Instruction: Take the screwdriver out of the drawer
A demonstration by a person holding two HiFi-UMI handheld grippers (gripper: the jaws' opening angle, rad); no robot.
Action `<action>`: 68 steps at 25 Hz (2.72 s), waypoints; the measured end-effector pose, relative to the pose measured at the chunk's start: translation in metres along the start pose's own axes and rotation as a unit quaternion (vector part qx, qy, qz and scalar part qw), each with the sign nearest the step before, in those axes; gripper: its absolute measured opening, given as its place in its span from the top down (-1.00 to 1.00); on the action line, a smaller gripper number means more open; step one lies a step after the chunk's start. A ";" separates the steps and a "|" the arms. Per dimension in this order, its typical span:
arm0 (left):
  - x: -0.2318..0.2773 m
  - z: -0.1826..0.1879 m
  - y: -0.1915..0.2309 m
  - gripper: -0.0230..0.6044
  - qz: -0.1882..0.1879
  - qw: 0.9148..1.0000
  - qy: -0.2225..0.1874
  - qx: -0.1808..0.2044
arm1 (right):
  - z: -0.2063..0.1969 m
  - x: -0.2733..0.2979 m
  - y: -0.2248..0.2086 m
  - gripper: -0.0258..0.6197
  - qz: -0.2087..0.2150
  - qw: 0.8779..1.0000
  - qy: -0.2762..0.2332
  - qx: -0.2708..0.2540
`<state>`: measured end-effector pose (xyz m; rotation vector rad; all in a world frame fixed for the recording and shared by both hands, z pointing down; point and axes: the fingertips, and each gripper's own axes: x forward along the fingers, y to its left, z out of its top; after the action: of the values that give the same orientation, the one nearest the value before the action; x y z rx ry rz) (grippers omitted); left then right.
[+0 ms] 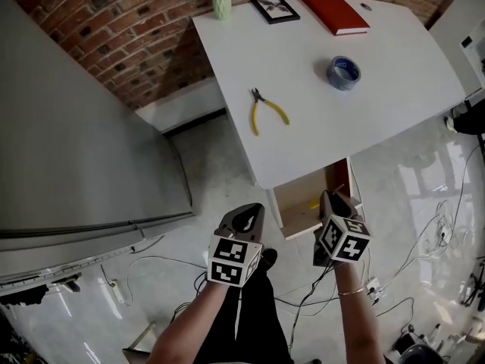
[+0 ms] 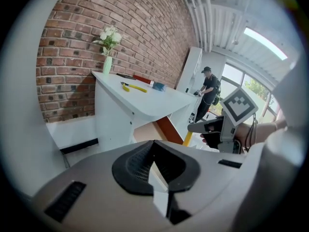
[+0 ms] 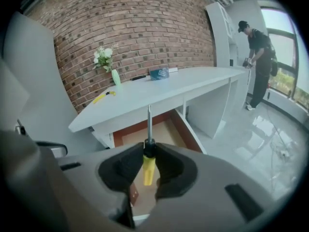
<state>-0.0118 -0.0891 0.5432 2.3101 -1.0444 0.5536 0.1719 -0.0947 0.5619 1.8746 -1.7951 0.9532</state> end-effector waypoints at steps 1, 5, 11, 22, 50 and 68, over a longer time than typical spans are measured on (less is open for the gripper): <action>-0.001 0.003 -0.002 0.95 -0.003 1.000 -0.002 0.004 | 0.003 -0.007 0.001 0.67 -0.001 1.000 -0.006 0.002; -0.011 0.010 -0.014 0.95 -0.015 1.000 -0.002 0.014 | 0.011 -0.036 0.008 0.67 -0.002 1.000 -0.022 -0.002; -0.026 0.020 -0.023 0.95 -0.027 0.999 -0.008 0.039 | 0.024 -0.076 0.021 0.67 -0.004 0.998 -0.061 0.004; -0.052 0.051 -0.034 0.95 -0.040 0.996 -0.032 0.069 | 0.052 -0.147 0.049 0.67 -0.005 0.992 -0.123 0.008; -0.098 0.096 -0.051 0.95 -0.052 0.991 -0.084 0.095 | 0.091 -0.247 0.088 0.67 -0.006 0.976 -0.214 -0.029; -0.095 0.117 -0.050 0.95 -0.056 0.989 -0.098 0.100 | 0.109 -0.247 0.094 0.67 -0.014 0.973 -0.223 -0.049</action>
<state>-0.0148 -0.0811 0.3844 2.6255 -0.9774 0.4091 0.1142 -0.0011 0.2975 2.1687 -2.0061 0.4419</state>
